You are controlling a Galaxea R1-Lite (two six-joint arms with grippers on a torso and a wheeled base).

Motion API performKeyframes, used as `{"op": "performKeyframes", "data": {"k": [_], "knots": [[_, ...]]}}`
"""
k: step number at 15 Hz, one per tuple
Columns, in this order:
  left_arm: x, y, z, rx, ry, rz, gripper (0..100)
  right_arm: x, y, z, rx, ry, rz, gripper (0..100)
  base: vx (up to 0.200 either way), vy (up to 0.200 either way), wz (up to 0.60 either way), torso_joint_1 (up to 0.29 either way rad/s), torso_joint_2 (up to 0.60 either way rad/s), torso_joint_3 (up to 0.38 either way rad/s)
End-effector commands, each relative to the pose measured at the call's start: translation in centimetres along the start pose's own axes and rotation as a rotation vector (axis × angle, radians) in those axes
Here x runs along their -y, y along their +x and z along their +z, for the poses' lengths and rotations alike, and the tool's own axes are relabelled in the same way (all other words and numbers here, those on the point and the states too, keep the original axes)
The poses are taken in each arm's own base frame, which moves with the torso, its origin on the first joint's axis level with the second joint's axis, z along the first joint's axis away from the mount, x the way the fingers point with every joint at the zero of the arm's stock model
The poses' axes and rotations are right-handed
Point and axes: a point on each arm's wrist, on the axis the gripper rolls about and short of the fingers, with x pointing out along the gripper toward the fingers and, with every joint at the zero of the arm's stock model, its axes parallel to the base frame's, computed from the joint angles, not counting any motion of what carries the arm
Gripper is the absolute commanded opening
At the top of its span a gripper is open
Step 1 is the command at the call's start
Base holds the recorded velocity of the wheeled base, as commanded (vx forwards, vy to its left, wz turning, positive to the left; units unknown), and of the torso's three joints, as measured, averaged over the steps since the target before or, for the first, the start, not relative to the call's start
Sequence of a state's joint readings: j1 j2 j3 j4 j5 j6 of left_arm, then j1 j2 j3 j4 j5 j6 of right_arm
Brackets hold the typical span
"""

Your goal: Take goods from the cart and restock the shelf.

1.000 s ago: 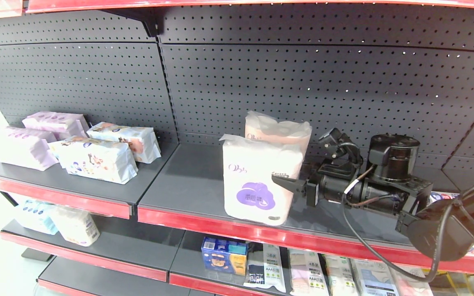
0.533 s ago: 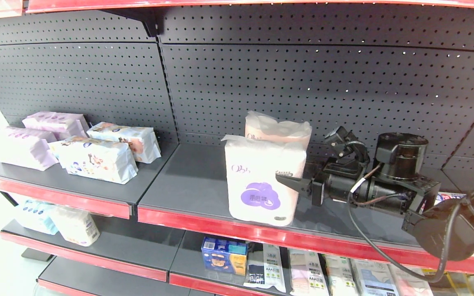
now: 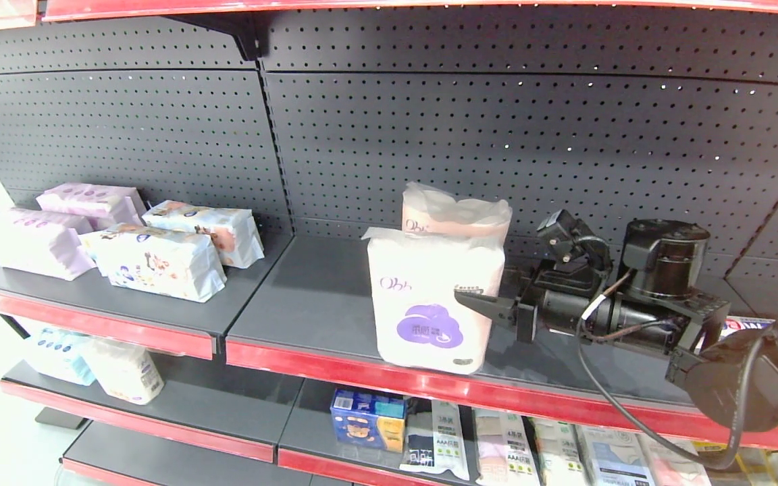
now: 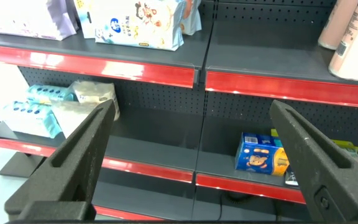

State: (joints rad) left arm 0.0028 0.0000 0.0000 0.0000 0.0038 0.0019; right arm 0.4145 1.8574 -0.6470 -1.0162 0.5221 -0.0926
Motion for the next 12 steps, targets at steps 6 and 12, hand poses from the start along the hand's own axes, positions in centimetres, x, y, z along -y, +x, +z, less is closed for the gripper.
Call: {"op": "performKeyframes", "data": {"k": [6, 12], "knots": [[0.00, 0.01, 0.00, -0.002, 0.001, 0.001, 100, 0.02, -0.03, -0.39, -0.014, 0.000, -0.006, 0, 0.000, 0.000, 0.00, 0.000, 0.00, 0.000], [0.00, 0.01, 0.00, -0.002, 0.000, 0.001, 100, 0.08, -0.40, -0.61, -0.023, -0.007, -0.018, 0, 0.000, 0.000, 0.00, 0.000, 0.00, 0.000]]}}
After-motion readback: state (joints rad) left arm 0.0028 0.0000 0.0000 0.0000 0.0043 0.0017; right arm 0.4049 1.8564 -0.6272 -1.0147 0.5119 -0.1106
